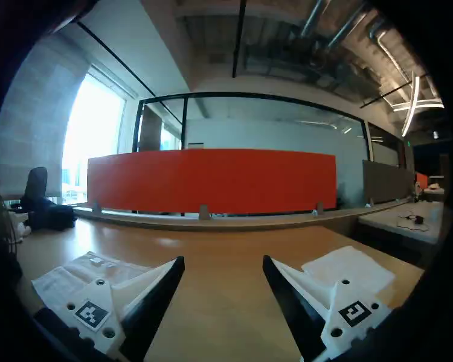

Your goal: Fold towel

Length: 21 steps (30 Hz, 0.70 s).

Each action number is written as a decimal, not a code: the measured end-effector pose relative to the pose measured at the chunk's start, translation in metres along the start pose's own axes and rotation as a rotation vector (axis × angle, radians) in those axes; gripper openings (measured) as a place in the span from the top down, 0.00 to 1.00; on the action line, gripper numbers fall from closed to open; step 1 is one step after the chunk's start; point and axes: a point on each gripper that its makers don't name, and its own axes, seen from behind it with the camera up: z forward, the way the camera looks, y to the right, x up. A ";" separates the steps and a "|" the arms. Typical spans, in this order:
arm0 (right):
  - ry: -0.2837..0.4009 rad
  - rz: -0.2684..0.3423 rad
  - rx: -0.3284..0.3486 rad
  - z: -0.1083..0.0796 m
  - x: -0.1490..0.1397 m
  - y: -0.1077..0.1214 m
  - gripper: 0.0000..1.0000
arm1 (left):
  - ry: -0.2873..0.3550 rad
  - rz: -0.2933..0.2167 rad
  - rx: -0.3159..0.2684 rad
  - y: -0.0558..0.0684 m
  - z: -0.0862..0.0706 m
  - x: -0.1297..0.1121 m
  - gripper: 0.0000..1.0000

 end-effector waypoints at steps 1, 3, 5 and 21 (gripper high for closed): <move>0.000 0.000 -0.002 0.000 0.000 0.000 0.00 | 0.000 0.000 -0.001 0.001 0.000 0.000 0.06; -0.001 -0.002 -0.006 0.000 -0.001 0.001 0.00 | -0.001 -0.002 -0.002 0.001 0.001 0.001 0.05; -0.004 -0.005 -0.012 0.000 -0.003 0.003 0.00 | -0.004 -0.004 -0.001 0.000 0.001 0.000 0.06; -0.013 0.006 -0.001 -0.006 0.088 -0.008 0.00 | -0.009 0.008 -0.004 -0.005 0.002 0.091 0.06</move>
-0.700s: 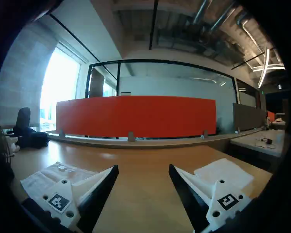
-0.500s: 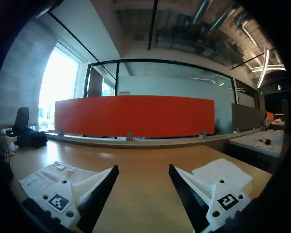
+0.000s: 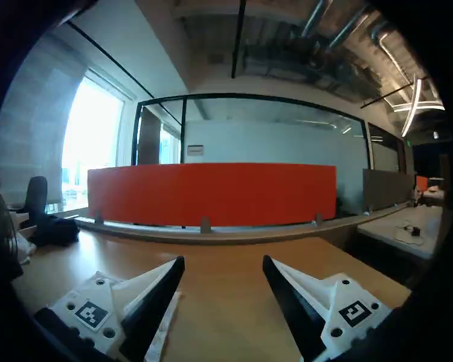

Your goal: Fold towel

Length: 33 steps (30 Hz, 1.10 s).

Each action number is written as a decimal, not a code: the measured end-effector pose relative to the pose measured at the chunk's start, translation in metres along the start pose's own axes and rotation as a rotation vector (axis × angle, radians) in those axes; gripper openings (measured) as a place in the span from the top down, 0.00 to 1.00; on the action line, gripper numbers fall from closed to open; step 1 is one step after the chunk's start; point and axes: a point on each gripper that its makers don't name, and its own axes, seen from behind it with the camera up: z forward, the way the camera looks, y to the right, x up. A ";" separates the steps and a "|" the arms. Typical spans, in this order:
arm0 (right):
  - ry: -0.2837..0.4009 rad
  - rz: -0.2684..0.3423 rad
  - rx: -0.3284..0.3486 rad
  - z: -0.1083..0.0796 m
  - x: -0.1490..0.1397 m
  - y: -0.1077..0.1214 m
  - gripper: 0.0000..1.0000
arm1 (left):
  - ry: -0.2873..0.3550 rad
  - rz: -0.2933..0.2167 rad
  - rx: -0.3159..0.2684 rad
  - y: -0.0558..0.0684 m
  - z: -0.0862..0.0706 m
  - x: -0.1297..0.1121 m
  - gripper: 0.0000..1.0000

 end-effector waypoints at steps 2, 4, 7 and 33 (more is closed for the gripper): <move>0.004 -0.003 0.000 0.000 0.020 -0.002 0.00 | 0.003 0.008 -0.005 0.000 -0.001 0.022 0.06; 0.008 -0.004 0.004 0.000 0.039 -0.005 0.00 | 0.009 0.012 -0.011 0.001 -0.001 0.042 0.06; 0.014 -0.005 0.010 0.000 0.066 -0.009 0.00 | 0.012 0.015 -0.015 0.000 -0.002 0.069 0.06; -0.034 -0.053 0.055 -0.011 0.148 -0.022 0.00 | -0.073 0.029 -0.108 0.018 -0.013 0.137 0.06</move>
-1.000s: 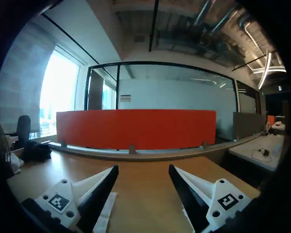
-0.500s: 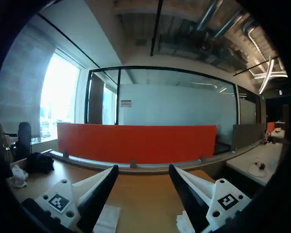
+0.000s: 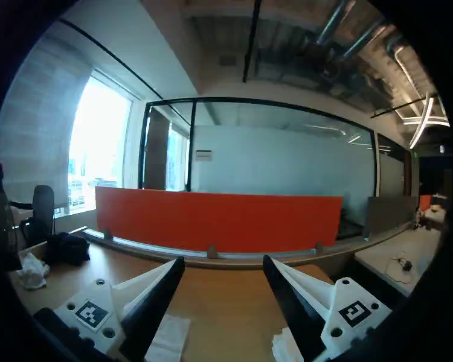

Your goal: Fold towel

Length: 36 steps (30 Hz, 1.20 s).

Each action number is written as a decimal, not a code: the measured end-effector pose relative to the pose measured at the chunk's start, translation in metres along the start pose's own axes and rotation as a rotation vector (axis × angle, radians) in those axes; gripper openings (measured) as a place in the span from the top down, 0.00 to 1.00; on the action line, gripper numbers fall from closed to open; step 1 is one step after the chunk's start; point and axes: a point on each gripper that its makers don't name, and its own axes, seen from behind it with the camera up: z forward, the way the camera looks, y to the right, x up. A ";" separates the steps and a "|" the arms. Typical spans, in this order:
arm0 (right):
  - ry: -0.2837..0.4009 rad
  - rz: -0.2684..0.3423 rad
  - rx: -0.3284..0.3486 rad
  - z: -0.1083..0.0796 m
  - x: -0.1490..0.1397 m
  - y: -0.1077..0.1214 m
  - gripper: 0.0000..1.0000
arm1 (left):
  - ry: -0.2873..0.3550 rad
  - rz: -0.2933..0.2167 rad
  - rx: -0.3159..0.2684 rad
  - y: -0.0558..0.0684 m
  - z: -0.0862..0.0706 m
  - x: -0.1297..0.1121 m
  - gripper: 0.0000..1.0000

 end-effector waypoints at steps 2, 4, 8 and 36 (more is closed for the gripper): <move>-0.015 -0.011 0.026 0.002 -0.003 -0.006 0.00 | -0.015 0.012 -0.022 0.004 0.001 -0.002 0.06; -0.030 -0.022 0.055 0.003 -0.006 -0.012 0.00 | -0.032 0.026 -0.051 0.010 0.001 -0.005 0.06; -0.059 -0.045 0.122 0.006 -0.014 -0.025 0.00 | -0.069 0.054 -0.123 0.023 0.002 -0.012 0.06; -0.278 -0.161 0.450 -0.013 -0.079 -0.086 0.00 | -0.227 0.070 -0.414 0.081 -0.003 -0.071 0.06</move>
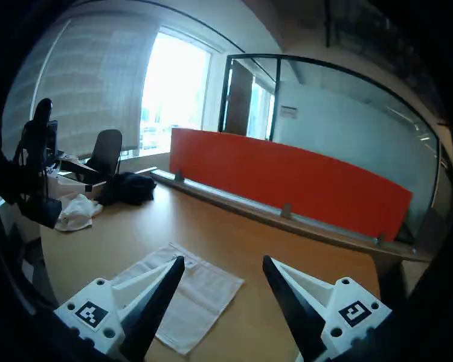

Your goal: Fold towel

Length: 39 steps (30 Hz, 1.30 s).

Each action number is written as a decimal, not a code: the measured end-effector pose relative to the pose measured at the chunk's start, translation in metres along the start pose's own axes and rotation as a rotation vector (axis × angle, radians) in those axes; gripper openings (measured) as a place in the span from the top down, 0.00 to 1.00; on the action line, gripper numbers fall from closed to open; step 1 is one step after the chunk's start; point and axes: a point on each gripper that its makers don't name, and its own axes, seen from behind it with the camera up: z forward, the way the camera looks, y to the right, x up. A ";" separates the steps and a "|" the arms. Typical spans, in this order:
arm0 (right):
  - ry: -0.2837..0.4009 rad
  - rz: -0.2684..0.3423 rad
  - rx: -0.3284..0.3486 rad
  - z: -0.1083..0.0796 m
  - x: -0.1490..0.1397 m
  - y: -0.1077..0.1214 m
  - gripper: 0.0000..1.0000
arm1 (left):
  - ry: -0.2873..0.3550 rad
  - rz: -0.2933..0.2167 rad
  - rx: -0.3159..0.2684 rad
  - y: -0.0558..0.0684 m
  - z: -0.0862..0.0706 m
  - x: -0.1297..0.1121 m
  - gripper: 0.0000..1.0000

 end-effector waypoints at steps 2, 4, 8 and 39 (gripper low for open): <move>-0.012 0.001 0.009 0.001 -0.006 -0.004 0.00 | -0.010 0.007 -0.008 0.003 0.002 -0.006 0.06; -0.022 0.002 0.015 0.003 -0.012 -0.006 0.00 | -0.021 0.015 -0.016 0.006 0.004 -0.012 0.06; -0.047 0.004 0.030 0.006 -0.024 -0.012 0.00 | -0.045 0.028 -0.036 0.011 0.009 -0.025 0.06; -0.214 -0.017 0.129 0.038 -0.132 -0.051 0.00 | -0.229 0.081 -0.116 0.040 0.043 -0.145 0.06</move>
